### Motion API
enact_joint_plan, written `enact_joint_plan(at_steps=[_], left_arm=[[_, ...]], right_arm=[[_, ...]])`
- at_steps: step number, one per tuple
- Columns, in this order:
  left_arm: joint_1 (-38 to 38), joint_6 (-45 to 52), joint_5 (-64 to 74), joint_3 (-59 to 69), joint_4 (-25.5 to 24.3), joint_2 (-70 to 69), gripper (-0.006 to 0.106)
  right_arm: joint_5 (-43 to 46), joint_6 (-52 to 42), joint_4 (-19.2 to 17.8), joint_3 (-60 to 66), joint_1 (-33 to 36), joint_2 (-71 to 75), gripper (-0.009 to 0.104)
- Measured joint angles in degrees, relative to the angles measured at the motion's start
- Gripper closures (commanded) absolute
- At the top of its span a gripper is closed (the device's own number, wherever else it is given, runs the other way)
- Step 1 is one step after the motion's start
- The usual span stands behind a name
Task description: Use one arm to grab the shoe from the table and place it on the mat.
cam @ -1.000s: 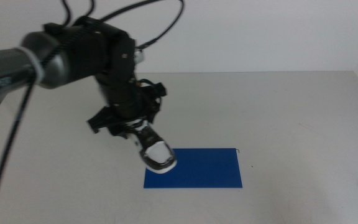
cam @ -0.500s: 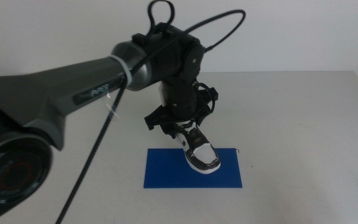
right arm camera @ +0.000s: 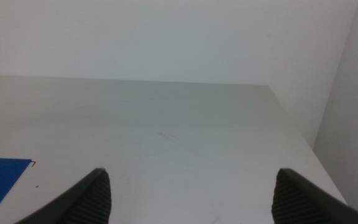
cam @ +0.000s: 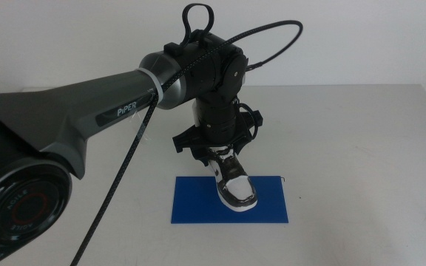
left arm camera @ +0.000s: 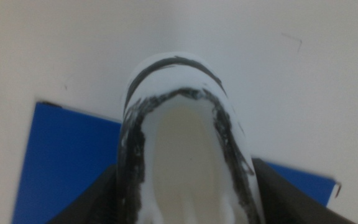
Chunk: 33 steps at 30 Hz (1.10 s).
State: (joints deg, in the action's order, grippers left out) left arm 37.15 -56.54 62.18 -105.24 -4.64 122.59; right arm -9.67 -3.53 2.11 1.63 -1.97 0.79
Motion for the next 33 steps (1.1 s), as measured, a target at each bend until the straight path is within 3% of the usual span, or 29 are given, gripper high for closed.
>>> enact_joint_plan(at_steps=[7, 19, 24, 33], left_arm=[[0.0, 9.3, 1.2, 0.0, -0.1, 0.0, 0.084], [0.0, 13.2, 3.8, 0.0, -0.1, 0.0, 0.084], [0.0, 27.7, 3.8, 0.0, -0.1, 0.0, 0.084], [0.0, 66.6, 3.8, 0.0, 0.1, 0.0, 0.084]], right_arm=[[0.0, 0.0, 0.0, 0.0, 0.0, 0.0, 0.029], [0.0, 0.0, 0.0, 0.0, 0.0, 0.0, 0.029], [0.0, 0.0, 0.0, 0.0, 0.0, 0.0, 0.029], [0.0, 0.0, 0.0, 0.0, 0.0, 0.0, 0.029]])
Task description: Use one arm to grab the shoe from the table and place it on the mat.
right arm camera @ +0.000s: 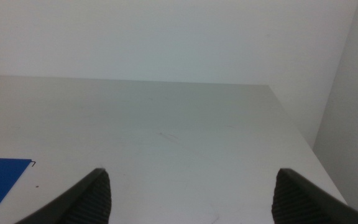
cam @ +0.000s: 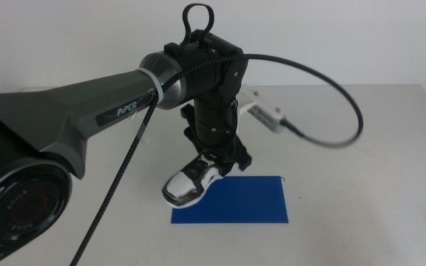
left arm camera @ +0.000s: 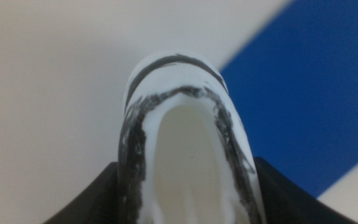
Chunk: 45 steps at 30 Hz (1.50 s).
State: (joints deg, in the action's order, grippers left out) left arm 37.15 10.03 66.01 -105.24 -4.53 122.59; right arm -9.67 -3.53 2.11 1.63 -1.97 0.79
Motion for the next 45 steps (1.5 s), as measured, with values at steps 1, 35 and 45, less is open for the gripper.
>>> enact_joint_plan(at_steps=[1, 35, 45], left_arm=[[0.0, 4.3, 0.0, 0.0, 0.3, 0.0, 0.084], [0.0, 50.6, -3.0, 0.0, 17.6, 0.1, 0.102], [-0.1, 50.4, -0.4, 0.0, 18.8, 3.9, 0.102]], right_arm=[[0.0, 0.0, 0.0, 0.0, 0.0, 0.0, 0.029], [0.0, 0.0, 0.0, 0.0, 0.0, 0.0, 0.029], [0.0, 0.0, 0.0, 0.0, 0.0, 0.0, 0.029]])
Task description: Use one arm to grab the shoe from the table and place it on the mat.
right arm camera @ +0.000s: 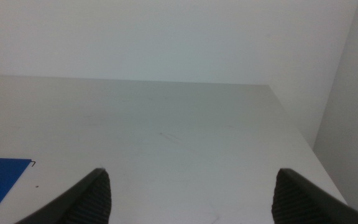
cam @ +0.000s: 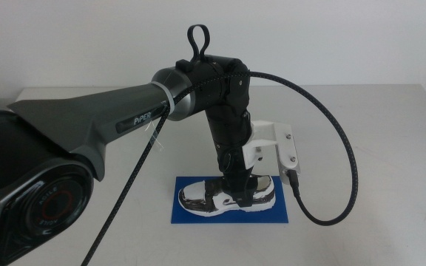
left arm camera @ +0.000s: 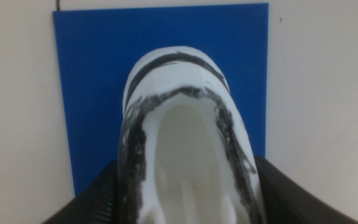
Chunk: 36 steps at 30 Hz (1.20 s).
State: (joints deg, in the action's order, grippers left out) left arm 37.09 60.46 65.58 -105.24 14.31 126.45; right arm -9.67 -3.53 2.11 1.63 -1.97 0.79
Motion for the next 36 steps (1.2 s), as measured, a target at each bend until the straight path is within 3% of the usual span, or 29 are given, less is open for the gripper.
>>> enact_joint_plan(at_steps=[7, 10, 12, 14, 15, 18, 36], left_arm=[[0.0, 0.0, -0.3, 0.0, -0.4, 0.3, 0.100], [0.0, 0.0, -0.5, -0.1, -0.7, 0.3, 0.094], [0.0, 0.0, -0.6, -0.1, -0.7, 0.3, 0.085], [0.0, 0.0, -0.7, -0.1, -0.9, 0.3, 0.063], [0.0, 0.0, -0.7, -0.1, -0.9, 0.3, 0.027], [0.0, 0.0, -0.6, -0.1, -1.4, 0.4, 0.007], [-0.1, 0.0, 3.7, -0.1, -4.0, -4.8, 0.007]], right_arm=[[0.0, 0.0, 0.0, 0.0, 0.0, 0.0, 0.029], [0.0, 0.0, 0.0, 0.0, 0.0, 0.0, 0.029], [0.0, 0.0, 0.0, 0.0, 0.0, 0.0, 0.029], [0.0, 0.0, 0.0, 0.0, 0.0, 0.0, 0.029], [0.0, 0.0, 0.0, 0.0, 0.0, 0.0, 0.029], [0.0, 0.0, 0.0, 0.0, 0.0, 0.0, 0.029], [0.0, 0.0, 0.0, 0.0, 0.0, 0.0, 0.029]])
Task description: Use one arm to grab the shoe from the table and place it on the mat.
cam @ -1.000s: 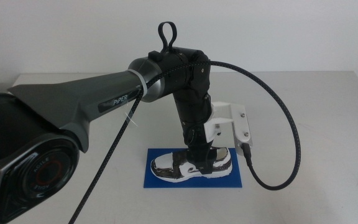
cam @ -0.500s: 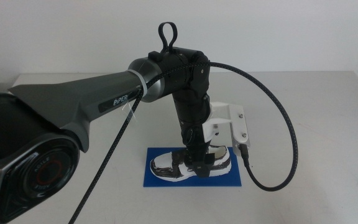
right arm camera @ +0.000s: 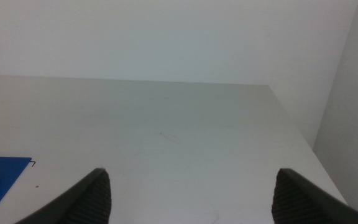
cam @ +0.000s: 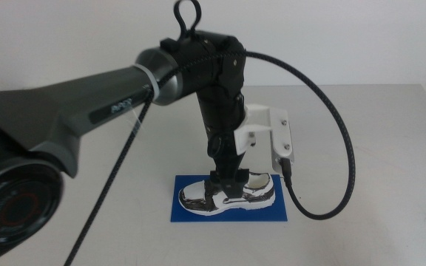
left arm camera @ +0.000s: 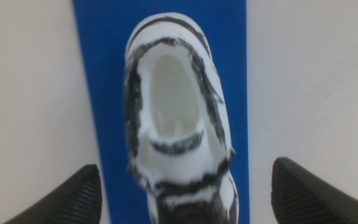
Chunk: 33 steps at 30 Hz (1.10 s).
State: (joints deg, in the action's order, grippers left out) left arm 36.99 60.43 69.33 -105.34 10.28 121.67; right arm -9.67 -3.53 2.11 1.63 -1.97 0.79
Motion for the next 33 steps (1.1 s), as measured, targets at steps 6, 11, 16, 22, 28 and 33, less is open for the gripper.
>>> enact_joint_plan(at_steps=[6, 11, 16, 22, 28, 33], left_arm=[[-0.8, -0.8, 0.7, 0.0, -0.4, -4.3, 0.007], [-2.2, -5.5, 0.9, 0.0, -0.6, -9.0, 0.007], [-4.9, -12.8, 1.3, 0.0, -0.6, -14.5, 0.007], [-10.5, -16.0, 2.0, 0.1, -0.8, -21.7, 0.007], [-15.3, -21.3, 2.3, 0.1, -3.5, -29.5, 0.007], [-16.0, -29.5, 2.5, 0.6, -13.6, -38.1, 0.007]], right_arm=[[0.0, 0.0, 0.0, 0.0, 0.0, 0.0, 0.029], [0.0, 0.0, 0.0, 0.0, 0.0, 0.0, 0.029], [0.0, 0.0, 0.0, 0.0, 0.0, 0.0, 0.029], [0.0, 0.0, 0.0, 0.0, 0.0, 0.0, 0.029], [0.0, 0.0, 0.0, 0.0, 0.0, 0.0, 0.029], [0.0, 0.0, 0.0, 0.0, 0.0, 0.0, 0.029]])
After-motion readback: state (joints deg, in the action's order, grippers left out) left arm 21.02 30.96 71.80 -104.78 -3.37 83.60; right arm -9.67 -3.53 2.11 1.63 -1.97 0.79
